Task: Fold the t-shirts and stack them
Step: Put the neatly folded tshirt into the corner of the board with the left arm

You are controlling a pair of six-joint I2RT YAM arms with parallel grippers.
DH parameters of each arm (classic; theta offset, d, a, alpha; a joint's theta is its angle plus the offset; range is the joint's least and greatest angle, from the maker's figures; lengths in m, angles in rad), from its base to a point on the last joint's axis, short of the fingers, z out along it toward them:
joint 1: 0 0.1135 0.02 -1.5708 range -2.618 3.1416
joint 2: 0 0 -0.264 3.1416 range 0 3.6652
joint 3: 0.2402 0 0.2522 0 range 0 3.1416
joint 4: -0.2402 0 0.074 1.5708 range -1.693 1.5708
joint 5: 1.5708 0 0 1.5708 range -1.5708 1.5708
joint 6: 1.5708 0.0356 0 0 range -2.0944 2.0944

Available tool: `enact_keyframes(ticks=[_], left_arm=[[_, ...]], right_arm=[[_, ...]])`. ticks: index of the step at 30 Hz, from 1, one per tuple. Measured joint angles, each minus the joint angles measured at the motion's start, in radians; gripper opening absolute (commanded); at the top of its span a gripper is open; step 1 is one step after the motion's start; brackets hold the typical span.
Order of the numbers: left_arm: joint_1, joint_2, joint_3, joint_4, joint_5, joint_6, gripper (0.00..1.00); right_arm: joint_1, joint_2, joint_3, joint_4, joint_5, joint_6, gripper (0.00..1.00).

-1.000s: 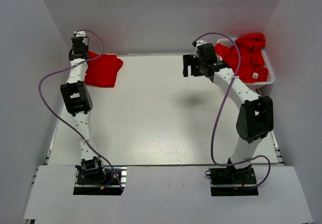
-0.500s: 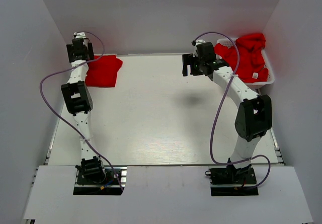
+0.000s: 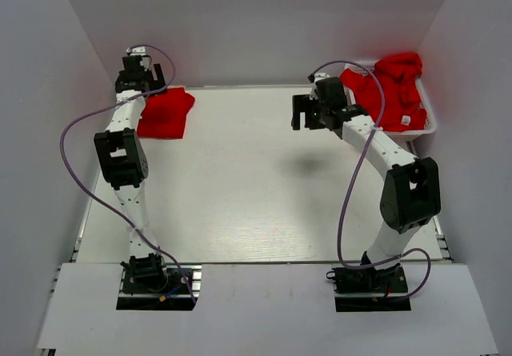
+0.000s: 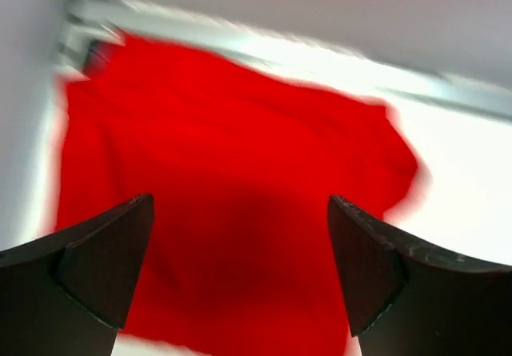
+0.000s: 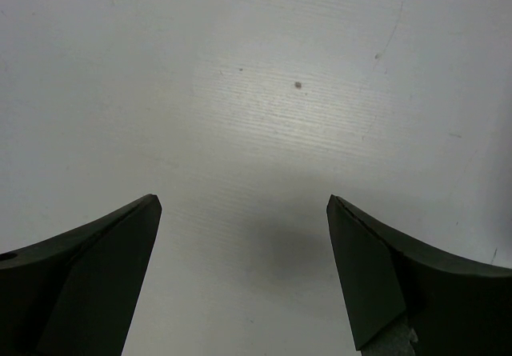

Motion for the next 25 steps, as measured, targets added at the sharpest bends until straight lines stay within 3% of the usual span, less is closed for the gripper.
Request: enact_keyframes(ticks=[4, 9, 14, 19, 25], left_arm=[[-0.109, -0.165, -0.203, -0.017, 0.013, -0.087, 1.0], [-0.351, -0.332, -0.407, -0.044, 0.002, -0.172, 1.0], [-0.544, -0.589, -0.735, -0.063, -0.031, -0.243, 1.0], [-0.611, -0.842, -0.91, -0.117, -0.112, -0.328, 1.0], [-0.64, -0.92, -0.921, -0.129, -0.206, -0.355, 1.0]], right_arm=[[-0.001, -0.044, -0.082, 0.029, -0.005, 0.037, 0.9], [-0.001, -0.089, -0.201, 0.049, -0.008, 0.068, 0.9], [-0.001, -0.161, -0.311, 0.058, -0.012, 0.084, 0.9], [-0.001, -0.229, -0.34, 0.103, -0.033, 0.087, 0.9], [-0.001, -0.262, -0.345, 0.155, -0.057, 0.092, 0.9]])
